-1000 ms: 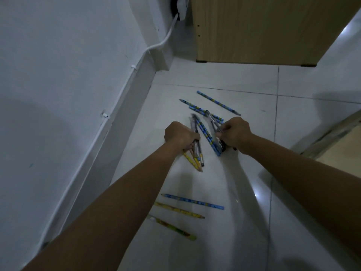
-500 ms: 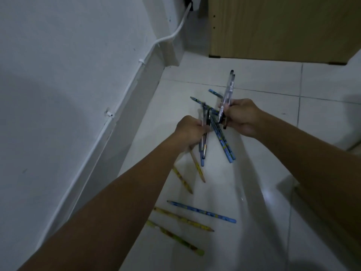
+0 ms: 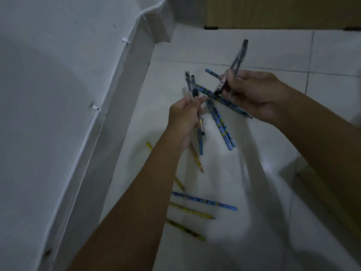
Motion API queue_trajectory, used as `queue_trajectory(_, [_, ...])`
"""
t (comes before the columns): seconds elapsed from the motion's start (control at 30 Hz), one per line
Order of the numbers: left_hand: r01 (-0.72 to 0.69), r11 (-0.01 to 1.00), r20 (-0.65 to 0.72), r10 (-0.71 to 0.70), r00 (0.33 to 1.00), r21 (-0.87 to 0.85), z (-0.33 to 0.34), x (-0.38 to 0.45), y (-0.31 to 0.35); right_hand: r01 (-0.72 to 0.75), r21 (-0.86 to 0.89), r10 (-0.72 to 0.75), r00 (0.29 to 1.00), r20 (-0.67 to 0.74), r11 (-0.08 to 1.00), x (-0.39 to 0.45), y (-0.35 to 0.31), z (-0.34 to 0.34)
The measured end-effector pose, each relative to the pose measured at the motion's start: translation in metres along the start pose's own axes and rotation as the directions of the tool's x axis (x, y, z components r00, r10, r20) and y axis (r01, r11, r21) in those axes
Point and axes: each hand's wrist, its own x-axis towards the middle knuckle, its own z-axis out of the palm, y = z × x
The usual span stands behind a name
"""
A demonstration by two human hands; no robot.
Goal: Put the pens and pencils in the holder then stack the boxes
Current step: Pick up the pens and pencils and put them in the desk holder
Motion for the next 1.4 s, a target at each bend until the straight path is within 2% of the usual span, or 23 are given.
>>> queue_trajectory(0.2, [0.171, 0.985, 0.092, -0.167, 0.982, -0.030, 0.008, -0.098, 0.023, -0.073, -0.158, 0.061, 0.995, -0.077, 0.985, -0.093, -0.013, -0.013])
queue_trajectory(0.27, [0.183, 0.981, 0.079, -0.178, 0.981, -0.070, 0.004, -0.129, 0.044, -0.113, -0.132, 0.098, 0.989, -0.111, 0.985, -0.128, -0.030, -0.006])
queue_trajectory(0.4, [0.218, 0.940, 0.058, -0.211, 0.976, -0.262, -0.009, -0.200, 0.112, -0.167, -0.058, 0.156, 0.974, -0.163, 0.984, -0.206, -0.082, 0.024])
queue_trajectory(0.47, [0.222, 0.939, 0.061, -0.213, 0.975, -0.264, -0.020, -0.239, 0.157, -0.174, -0.029, 0.167, 0.972, -0.164, 0.984, -0.245, -0.117, 0.047])
queue_trajectory(0.7, [0.177, 0.977, 0.067, -0.170, 0.983, -0.116, -0.070, -0.372, 0.331, -0.209, 0.054, 0.214, 0.968, -0.127, 0.976, -0.376, -0.259, 0.146])
queue_trajectory(0.87, [0.143, 0.982, 0.061, -0.136, 0.989, -0.123, -0.109, -0.440, 0.435, -0.211, 0.066, 0.217, 0.970, -0.109, 0.975, -0.453, -0.342, 0.212])
queue_trajectory(1.0, [0.112, 0.976, 0.058, -0.103, 0.993, -0.187, -0.125, -0.473, 0.490, -0.164, 0.072, 0.172, 0.977, -0.124, 0.984, -0.494, -0.392, 0.251])
queue_trajectory(1.13, [0.029, 0.985, 0.063, -0.018, 0.998, -0.171, -0.135, -0.497, 0.541, -0.104, 0.072, 0.113, 0.984, -0.136, 0.992, -0.519, -0.439, 0.275])
queue_trajectory(1.23, [-0.024, 0.995, 0.073, 0.031, 0.997, -0.093, -0.136, -0.503, 0.577, -0.068, 0.062, 0.077, 0.984, -0.159, 0.996, -0.520, -0.474, 0.281])
queue_trajectory(1.4, [-0.152, 0.988, 0.095, 0.149, 0.984, 0.020, -0.119, -0.475, 0.625, -0.005, 0.020, 0.008, 0.983, -0.183, 1.000, -0.483, -0.528, 0.280])
